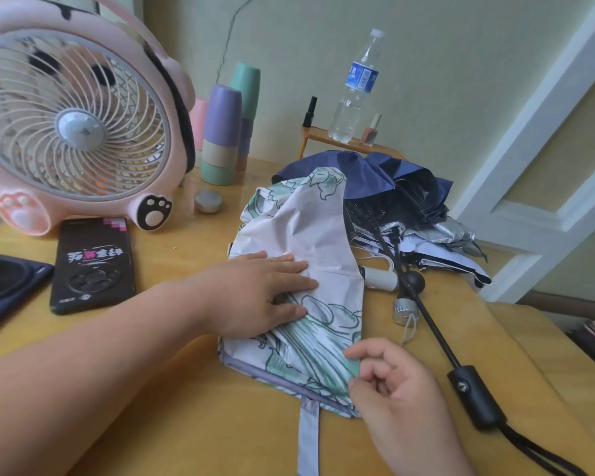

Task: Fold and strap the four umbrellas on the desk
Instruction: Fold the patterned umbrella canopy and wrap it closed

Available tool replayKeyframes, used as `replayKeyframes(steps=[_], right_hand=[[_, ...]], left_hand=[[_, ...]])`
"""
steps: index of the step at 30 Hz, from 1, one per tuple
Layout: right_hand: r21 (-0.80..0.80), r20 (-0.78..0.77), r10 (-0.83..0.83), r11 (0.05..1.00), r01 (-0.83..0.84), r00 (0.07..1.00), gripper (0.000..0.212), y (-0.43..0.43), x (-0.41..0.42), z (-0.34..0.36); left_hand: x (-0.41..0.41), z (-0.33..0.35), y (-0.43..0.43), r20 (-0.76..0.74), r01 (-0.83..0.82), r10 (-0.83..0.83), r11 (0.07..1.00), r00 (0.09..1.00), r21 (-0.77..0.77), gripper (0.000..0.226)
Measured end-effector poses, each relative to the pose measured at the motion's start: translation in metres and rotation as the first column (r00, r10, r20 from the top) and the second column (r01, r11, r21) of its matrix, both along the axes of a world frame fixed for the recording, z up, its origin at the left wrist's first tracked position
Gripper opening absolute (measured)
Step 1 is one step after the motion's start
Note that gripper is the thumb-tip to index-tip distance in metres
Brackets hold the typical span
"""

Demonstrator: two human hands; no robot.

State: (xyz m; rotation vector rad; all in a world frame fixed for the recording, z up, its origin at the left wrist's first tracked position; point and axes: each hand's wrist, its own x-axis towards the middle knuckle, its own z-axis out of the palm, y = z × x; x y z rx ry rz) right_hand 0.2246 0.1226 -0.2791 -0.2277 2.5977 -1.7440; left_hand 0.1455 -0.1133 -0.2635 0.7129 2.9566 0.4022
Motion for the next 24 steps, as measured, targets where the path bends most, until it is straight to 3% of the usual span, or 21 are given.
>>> replayKeyframes(steps=[5, 9, 12, 14, 15, 17, 20, 22, 24], right_hand=[[0.06, 0.013, -0.057, 0.997, 0.056, 0.998, 0.039, -0.003, -0.001, 0.0], [0.212, 0.1, -0.117, 0.973, 0.094, 0.988, 0.032, -0.008, 0.0, 0.008], [0.466, 0.138, -0.125, 0.884, 0.047, 0.983, 0.017, -0.011, -0.004, 0.024], [0.634, -0.016, -0.108, 0.768, 0.094, 0.994, 0.011, -0.017, -0.008, 0.038], [0.651, -0.162, -0.081, 0.74, 0.168, 0.983, 0.013, -0.022, -0.011, 0.043], [0.496, -0.369, -0.033, 0.838, 0.227, 0.929, 0.027, -0.04, -0.023, 0.049], [0.333, -0.256, 0.054, 0.942, 0.035, 0.965, 0.045, -0.072, -0.052, 0.043], [0.42, -0.187, 0.094, 0.907, -0.007, 0.978, 0.051, -0.079, -0.069, 0.022], [0.568, -0.171, 0.111, 0.823, 0.006, 0.979, 0.055, -0.076, -0.075, 0.002]], left_hand=[[0.002, -0.001, 0.001, -0.012, 0.029, -0.03, 0.997, 0.999, -0.073, 0.065], [0.003, -0.001, 0.001, -0.015, 0.028, -0.03, 0.996, 0.999, -0.086, 0.062], [0.005, 0.0, 0.003, -0.029, 0.024, -0.027, 0.996, 0.999, -0.085, 0.059], [0.005, 0.001, 0.005, -0.03, 0.022, -0.025, 0.995, 0.999, -0.097, 0.057], [0.004, 0.0, 0.005, -0.031, 0.02, -0.023, 0.995, 0.999, -0.1, 0.057], [0.003, -0.002, 0.005, -0.049, 0.021, -0.026, 0.995, 0.998, -0.102, 0.057], [0.005, -0.004, 0.007, -0.097, 0.054, -0.062, 0.995, 0.993, -0.083, 0.062], [0.005, -0.007, 0.005, -0.112, 0.09, -0.095, 0.995, 0.989, -0.045, 0.075], [0.004, -0.006, -0.004, -0.088, 0.109, -0.097, 0.983, 0.991, 0.146, 0.058]])
